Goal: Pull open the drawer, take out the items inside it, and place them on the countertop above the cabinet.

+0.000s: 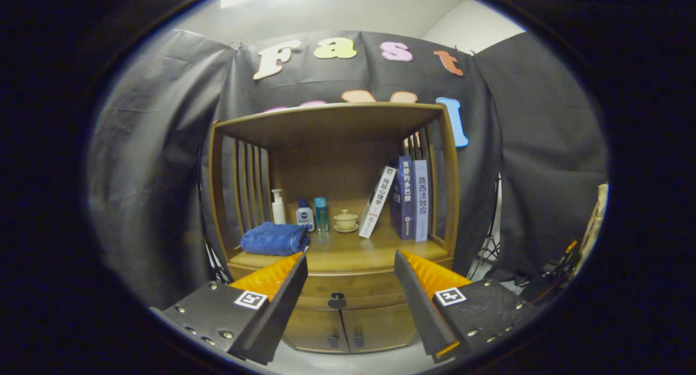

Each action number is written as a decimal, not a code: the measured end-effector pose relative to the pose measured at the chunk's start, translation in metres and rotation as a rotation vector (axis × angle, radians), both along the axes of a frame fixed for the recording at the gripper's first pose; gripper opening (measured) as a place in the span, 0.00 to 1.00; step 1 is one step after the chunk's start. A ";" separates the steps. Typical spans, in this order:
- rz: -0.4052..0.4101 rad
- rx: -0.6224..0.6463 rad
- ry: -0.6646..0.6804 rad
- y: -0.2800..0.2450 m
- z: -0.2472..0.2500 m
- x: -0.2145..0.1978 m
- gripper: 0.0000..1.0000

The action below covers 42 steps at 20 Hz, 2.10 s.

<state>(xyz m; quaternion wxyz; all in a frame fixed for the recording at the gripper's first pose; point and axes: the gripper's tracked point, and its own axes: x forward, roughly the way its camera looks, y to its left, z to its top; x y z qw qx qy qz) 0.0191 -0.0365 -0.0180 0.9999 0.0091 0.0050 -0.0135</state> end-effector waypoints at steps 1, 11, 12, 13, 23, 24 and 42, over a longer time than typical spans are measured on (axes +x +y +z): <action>-0.002 0.004 0.004 0.000 0.000 0.002 0.97; 0.039 -0.044 -0.090 0.017 0.019 0.051 0.96; 0.041 -0.058 -0.090 0.018 0.014 0.057 0.96; 0.051 -0.057 -0.089 0.022 0.008 0.063 0.96; 0.132 -0.057 0.025 0.065 -0.090 0.113 0.96; 0.130 -0.062 0.055 0.065 -0.104 0.116 0.96; 0.026 0.005 0.351 0.022 -0.234 0.157 0.74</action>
